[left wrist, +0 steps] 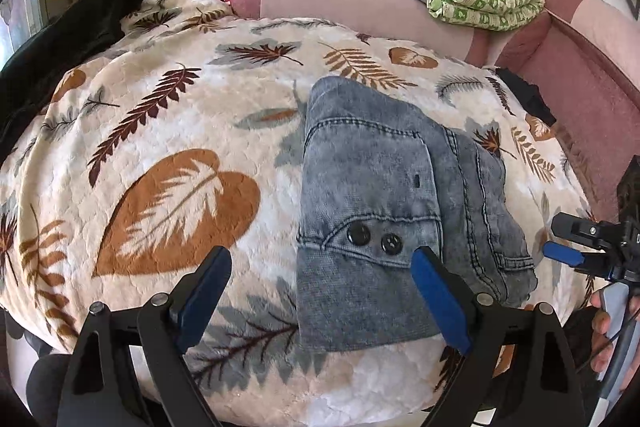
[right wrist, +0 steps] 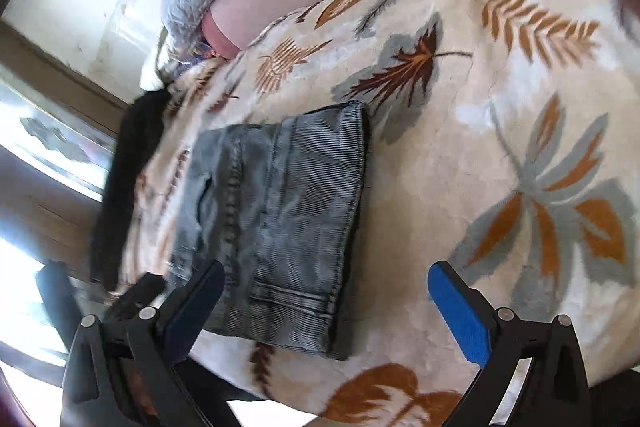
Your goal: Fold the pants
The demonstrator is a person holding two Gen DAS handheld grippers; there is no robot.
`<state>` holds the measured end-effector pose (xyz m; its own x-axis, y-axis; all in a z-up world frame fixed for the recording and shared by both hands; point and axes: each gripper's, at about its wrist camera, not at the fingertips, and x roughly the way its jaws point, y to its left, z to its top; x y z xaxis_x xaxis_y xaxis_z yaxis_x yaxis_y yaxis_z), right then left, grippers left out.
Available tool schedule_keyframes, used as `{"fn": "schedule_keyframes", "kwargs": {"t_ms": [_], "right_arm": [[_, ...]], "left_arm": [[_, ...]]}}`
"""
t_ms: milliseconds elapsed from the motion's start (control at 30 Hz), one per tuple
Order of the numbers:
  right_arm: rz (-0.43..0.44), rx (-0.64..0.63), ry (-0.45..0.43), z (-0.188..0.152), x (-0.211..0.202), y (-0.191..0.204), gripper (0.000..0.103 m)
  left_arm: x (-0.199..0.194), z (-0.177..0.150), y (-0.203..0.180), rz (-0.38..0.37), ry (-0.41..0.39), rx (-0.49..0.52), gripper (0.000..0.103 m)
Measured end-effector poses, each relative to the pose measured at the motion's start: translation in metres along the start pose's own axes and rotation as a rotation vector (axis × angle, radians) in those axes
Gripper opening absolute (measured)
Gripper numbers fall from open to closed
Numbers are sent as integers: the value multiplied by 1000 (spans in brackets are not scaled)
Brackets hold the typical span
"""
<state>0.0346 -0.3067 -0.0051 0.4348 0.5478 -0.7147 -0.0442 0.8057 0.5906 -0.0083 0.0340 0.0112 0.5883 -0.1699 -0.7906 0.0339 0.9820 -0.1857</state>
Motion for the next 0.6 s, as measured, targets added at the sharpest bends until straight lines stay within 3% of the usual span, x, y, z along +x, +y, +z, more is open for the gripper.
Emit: {"fn": "schedule_keyframes", "kwargs": {"t_ms": [133, 267, 333, 467, 567, 600], "right_arm": [[103, 62, 59, 7, 12, -6, 103], [183, 116, 96, 16, 24, -14, 103], [205, 139, 112, 23, 34, -19, 103], [212, 199, 163, 25, 53, -27, 102], [301, 195, 198, 26, 61, -16, 100], [279, 194, 201, 26, 65, -13, 100]], "left_arm": [[9, 12, 20, -132, 38, -109, 92], [38, 23, 45, -342, 138, -267, 92], [54, 26, 50, -407, 194, -310, 92], [72, 30, 45, -463, 251, -330, 92], [77, 32, 35, -467, 260, -288, 92], [79, 33, 32, -463, 262, -281, 92]]}}
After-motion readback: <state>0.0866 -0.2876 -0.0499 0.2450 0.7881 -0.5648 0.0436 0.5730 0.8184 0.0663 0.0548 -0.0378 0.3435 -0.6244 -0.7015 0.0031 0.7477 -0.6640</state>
